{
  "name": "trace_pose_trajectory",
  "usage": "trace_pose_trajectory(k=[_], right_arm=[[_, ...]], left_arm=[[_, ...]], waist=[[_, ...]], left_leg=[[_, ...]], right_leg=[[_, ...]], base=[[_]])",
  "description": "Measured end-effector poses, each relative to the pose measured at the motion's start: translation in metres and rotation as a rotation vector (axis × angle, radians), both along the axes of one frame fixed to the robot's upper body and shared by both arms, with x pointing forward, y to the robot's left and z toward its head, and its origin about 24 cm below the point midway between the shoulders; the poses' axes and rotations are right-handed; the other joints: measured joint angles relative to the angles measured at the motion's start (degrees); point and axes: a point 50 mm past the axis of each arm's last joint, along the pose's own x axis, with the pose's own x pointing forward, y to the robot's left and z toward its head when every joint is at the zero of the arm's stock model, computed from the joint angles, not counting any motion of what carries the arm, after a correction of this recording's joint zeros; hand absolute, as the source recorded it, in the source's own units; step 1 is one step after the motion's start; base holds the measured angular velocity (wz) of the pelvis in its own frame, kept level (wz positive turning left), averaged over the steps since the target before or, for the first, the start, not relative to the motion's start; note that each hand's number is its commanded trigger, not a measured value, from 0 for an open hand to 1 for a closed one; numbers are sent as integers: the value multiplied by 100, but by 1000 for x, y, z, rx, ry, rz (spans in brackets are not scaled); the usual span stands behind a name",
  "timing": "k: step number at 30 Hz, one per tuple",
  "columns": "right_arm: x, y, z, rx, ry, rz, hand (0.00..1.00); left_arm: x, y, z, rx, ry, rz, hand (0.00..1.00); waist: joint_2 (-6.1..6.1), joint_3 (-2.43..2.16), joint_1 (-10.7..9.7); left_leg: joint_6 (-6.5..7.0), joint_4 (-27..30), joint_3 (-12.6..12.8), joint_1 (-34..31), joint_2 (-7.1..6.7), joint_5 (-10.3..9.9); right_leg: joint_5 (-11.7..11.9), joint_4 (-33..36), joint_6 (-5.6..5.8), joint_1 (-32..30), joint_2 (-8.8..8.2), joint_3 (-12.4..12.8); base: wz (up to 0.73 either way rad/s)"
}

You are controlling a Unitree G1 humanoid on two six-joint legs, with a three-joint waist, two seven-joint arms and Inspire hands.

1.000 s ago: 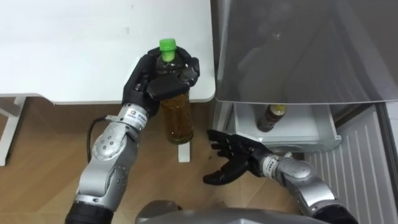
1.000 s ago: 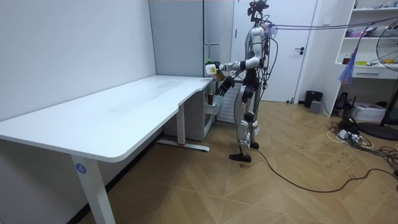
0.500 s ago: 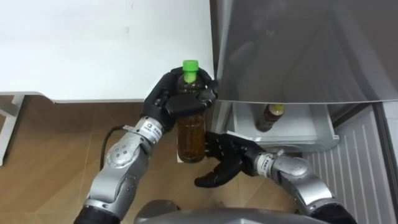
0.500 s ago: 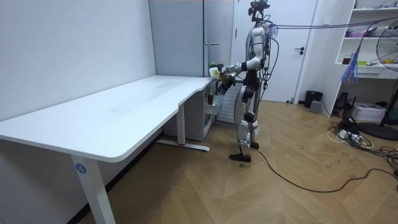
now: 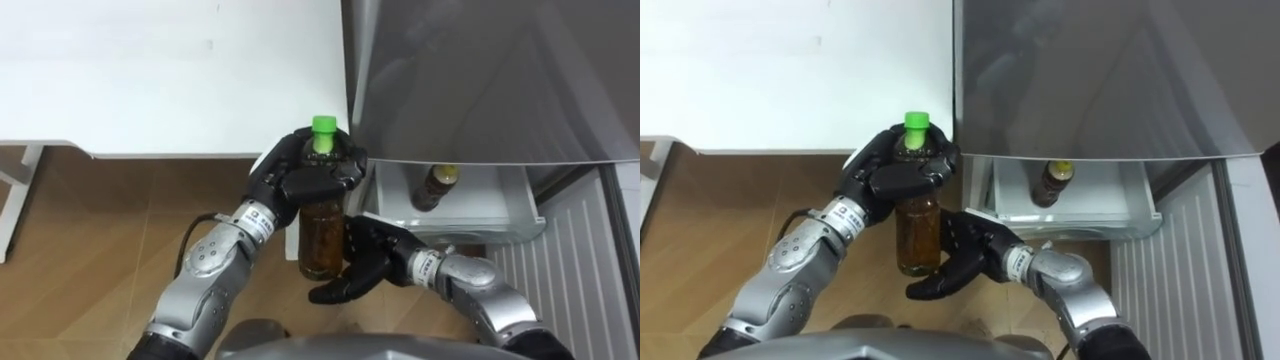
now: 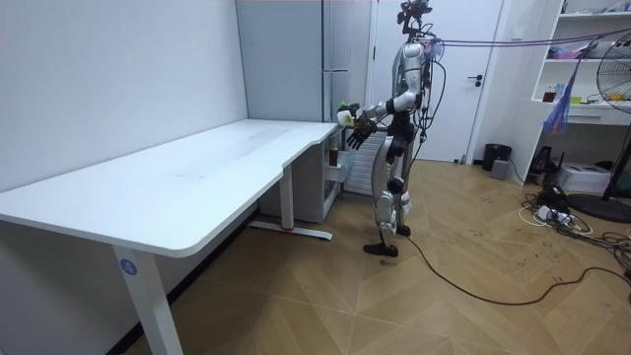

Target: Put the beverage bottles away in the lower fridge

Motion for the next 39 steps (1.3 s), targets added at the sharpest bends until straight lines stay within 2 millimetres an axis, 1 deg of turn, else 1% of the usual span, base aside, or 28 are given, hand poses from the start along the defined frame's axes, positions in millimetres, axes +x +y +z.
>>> trace_pose_trajectory(k=[2, 9, 12, 18, 23, 28, 29, 31, 34, 39], right_arm=[[-1, 0, 0, 5, 3, -3, 0], [-6, 3, -3, 32, 29, -6, 0], [-7, 5, -2, 59, 37, -19, 0], [-8, 10, -1, 102, 51, -26, 0], [-9, 12, -1, 133, 63, -37, 0], [-9, 13, -1, 154, 70, -49, 0], [-9, 14, 0, 160, 73, -50, 22], [-9, 15, 0, 184, 79, -61, 100], [-9, 16, 1, 219, 87, -79, 100], [-9, 17, 2, 231, 90, -67, 100]], left_arm=[[0, 0, 0, 1, 0, -2, 100], [-3, -2, -4, 8, 13, -25, 100], [-3, -2, -4, 9, 13, -26, 100], [-4, -3, -4, 12, 14, -34, 100], [-6, -6, -5, 12, 17, -47, 100], [-6, -6, -5, 12, 17, -49, 100], [-6, -7, -5, 11, 17, -51, 100], [-6, -7, -5, 11, 18, -53, 100], [-6, -7, -5, 11, 18, -53, 100], [-6, -7, -5, 13, 18, -54, 100]], waist=[[18, 11, -16], [29, 10, -14], [28, 9, -9], [20, 4, -12], [-9, -11, -13], [-28, -15, -11], [-33, -17, -8], [-36, -17, -10], [-35, -17, -11], [-35, -16, -10]], left_leg=[[0, 3, 6, 0, 2, 0], [1, -8, 43, -7, 7, 1], [2, -17, 82, -33, 10, 0], [3, -25, 98, -52, 12, 1], [2, -42, 108, -47, 12, 2], [2, -42, 107, -47, 12, 2], [2, -41, 107, -47, 12, 2], [2, -39, 104, -47, 12, 2], [2, -33, 102, -46, 12, 1], [1, -37, 98, -47, 13, 0]], right_leg=[[0, 5, 0, -2, 1, 10], [0, 8, 0, -35, 1, 53], [0, 16, 0, -93, 6, 135], [0, 17, 0, -141, 5, 156], [0, 14, 1, -157, 4, 164], [0, 12, 1, -161, 4, 160], [0, 13, 0, -164, 4, 159], [0, 13, 0, -161, 4, 159], [0, 14, 0, -159, 4, 159], [0, 14, 0, -172, 5, 154]], base=[[0], [-3], [-9], [0], [0], [0], [0], [0], [0], [0]])
